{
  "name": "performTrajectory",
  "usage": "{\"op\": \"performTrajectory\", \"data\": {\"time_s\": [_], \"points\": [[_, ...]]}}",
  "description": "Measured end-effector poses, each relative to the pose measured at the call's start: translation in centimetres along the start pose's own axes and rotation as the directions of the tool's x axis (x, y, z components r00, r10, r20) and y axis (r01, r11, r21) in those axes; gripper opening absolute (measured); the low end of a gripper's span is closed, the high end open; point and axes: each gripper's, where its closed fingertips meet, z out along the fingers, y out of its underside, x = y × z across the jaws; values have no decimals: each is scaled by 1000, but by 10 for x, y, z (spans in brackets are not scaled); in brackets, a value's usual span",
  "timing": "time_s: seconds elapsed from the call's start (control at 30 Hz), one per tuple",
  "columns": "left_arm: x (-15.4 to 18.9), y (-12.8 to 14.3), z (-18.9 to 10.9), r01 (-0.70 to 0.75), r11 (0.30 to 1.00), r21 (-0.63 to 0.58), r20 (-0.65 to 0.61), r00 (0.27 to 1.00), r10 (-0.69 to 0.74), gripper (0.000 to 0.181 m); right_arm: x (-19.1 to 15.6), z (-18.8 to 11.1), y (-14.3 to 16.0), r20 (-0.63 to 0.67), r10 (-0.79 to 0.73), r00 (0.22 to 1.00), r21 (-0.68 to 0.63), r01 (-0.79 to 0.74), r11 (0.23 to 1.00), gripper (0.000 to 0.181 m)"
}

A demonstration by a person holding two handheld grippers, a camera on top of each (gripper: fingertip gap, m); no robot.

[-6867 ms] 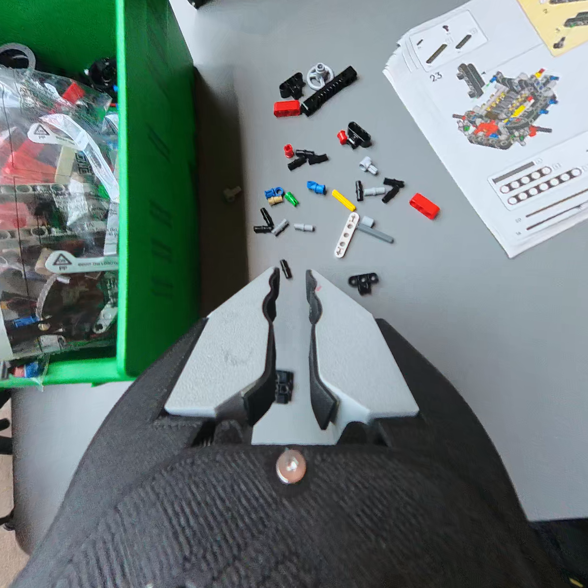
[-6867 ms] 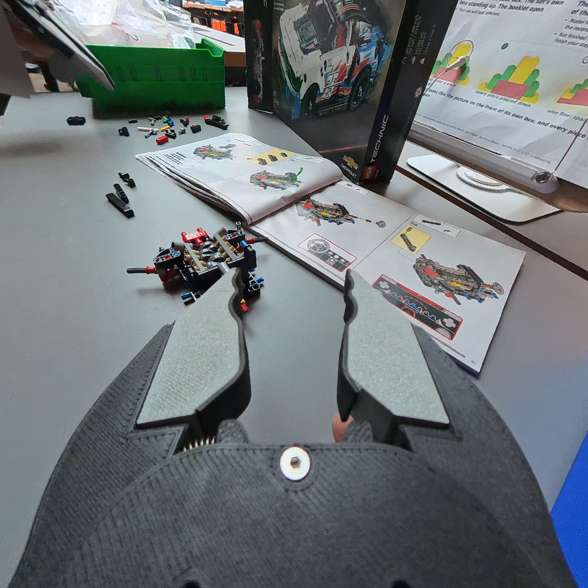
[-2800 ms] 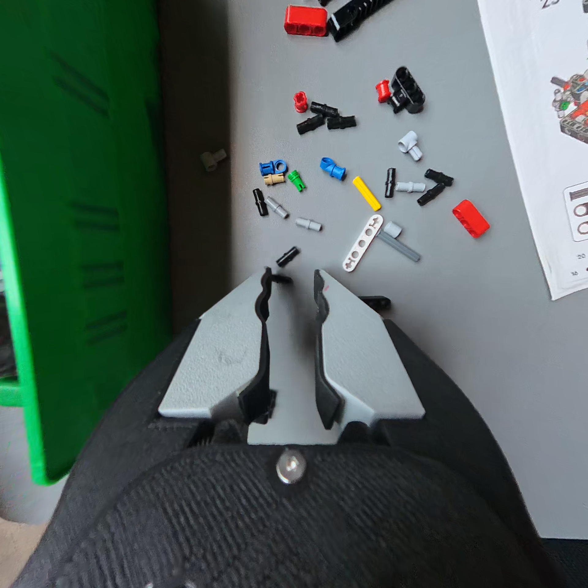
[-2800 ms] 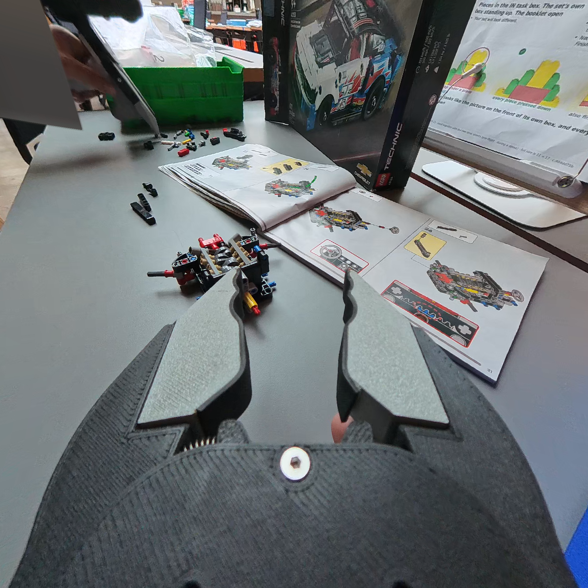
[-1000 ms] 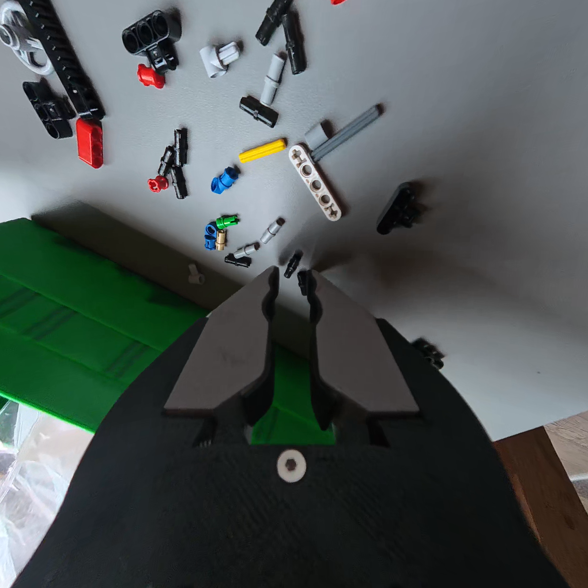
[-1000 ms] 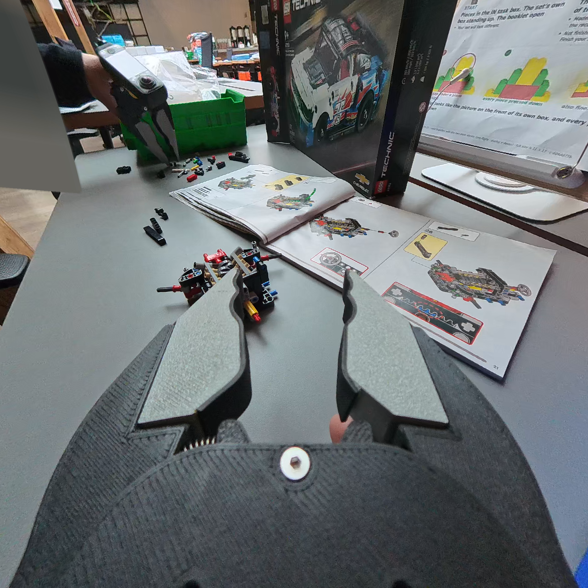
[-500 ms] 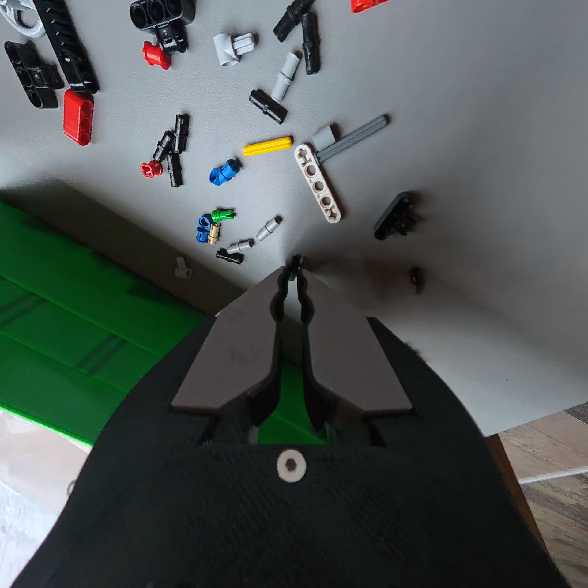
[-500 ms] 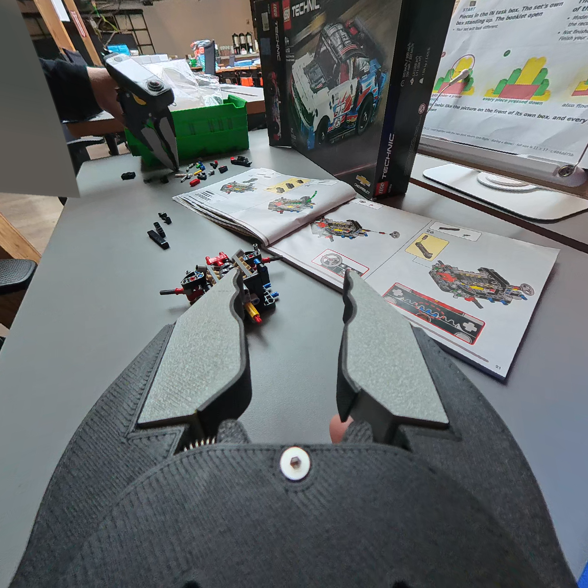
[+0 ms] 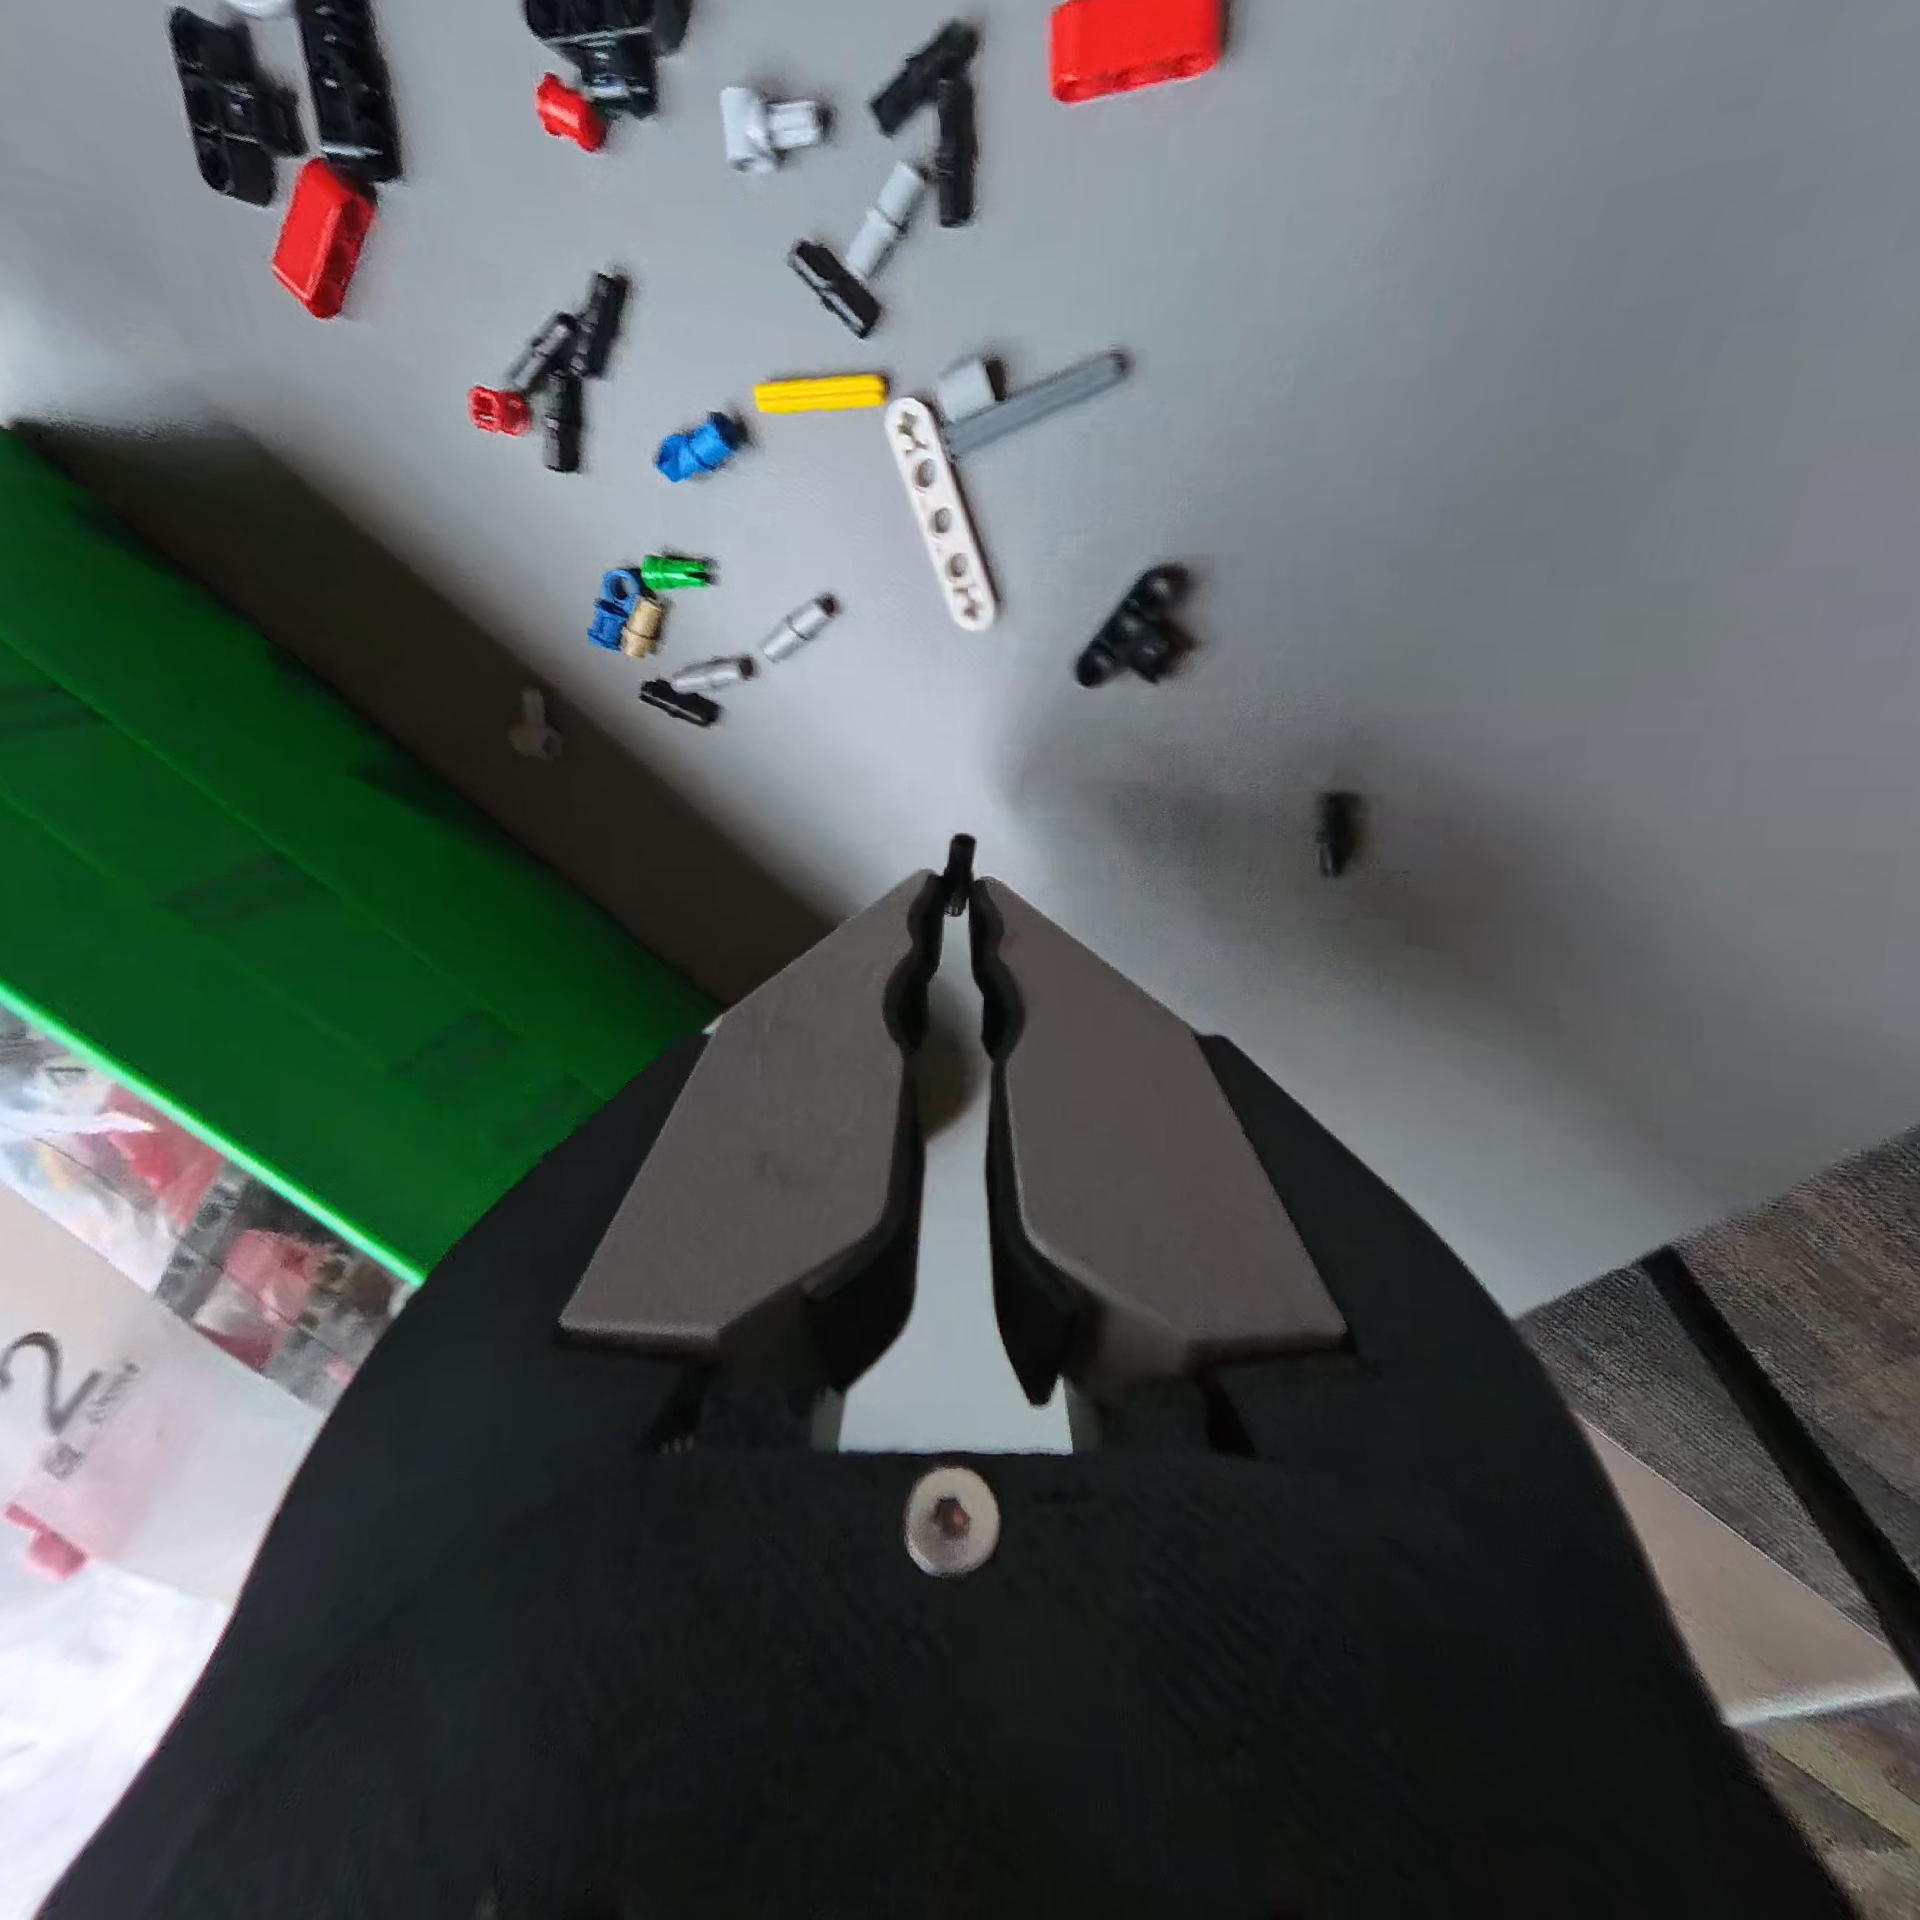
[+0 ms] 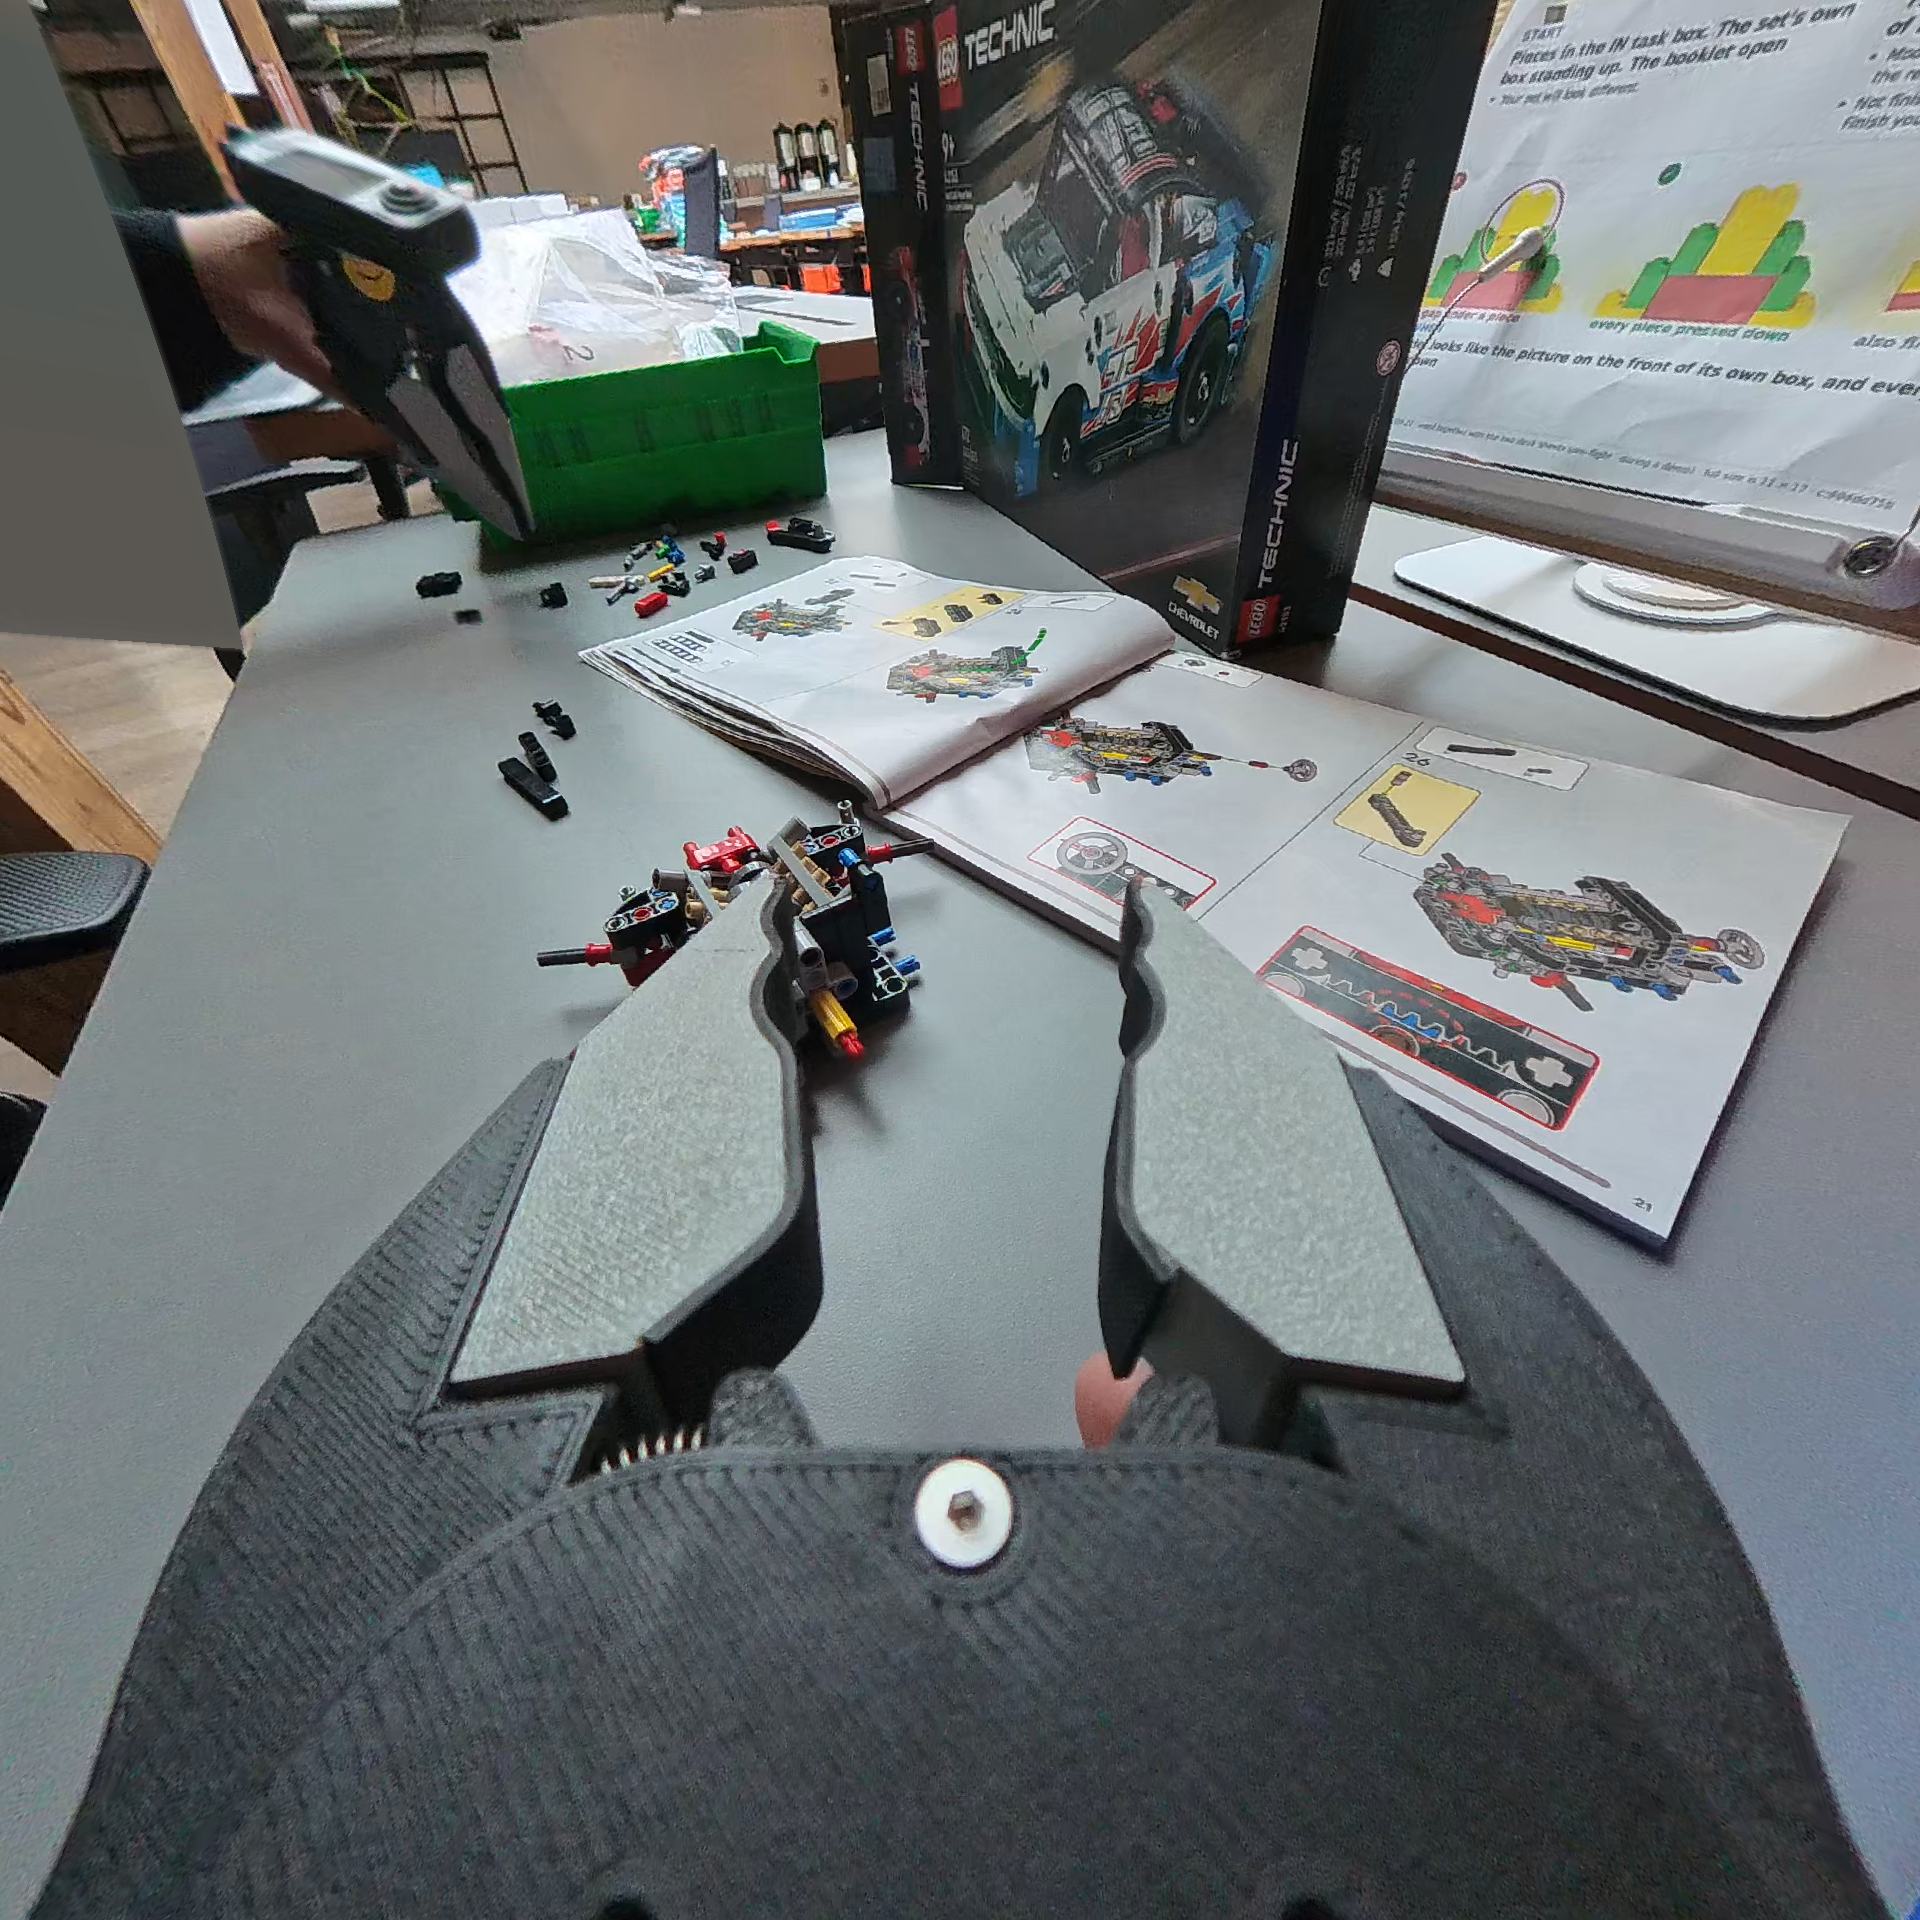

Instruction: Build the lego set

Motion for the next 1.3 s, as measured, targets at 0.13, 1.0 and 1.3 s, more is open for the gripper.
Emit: {"op": "performTrajectory", "data": {"time_s": [0.13,1.0,1.3], "points": [[30,18,6,9,999,-31,-48,999,-10,2,-1,1,1,10,3,1000,-4,-3,1000,59],[81,-13,6,718,680,-145,-391,590,-706,1,-16,-1,-2,71,17,997,16,-18,1000,59],[87,-36,7,723,681,-119,-442,575,-688,1,-20,0,-2,86,19,996,18,-21,1000,59]]}}
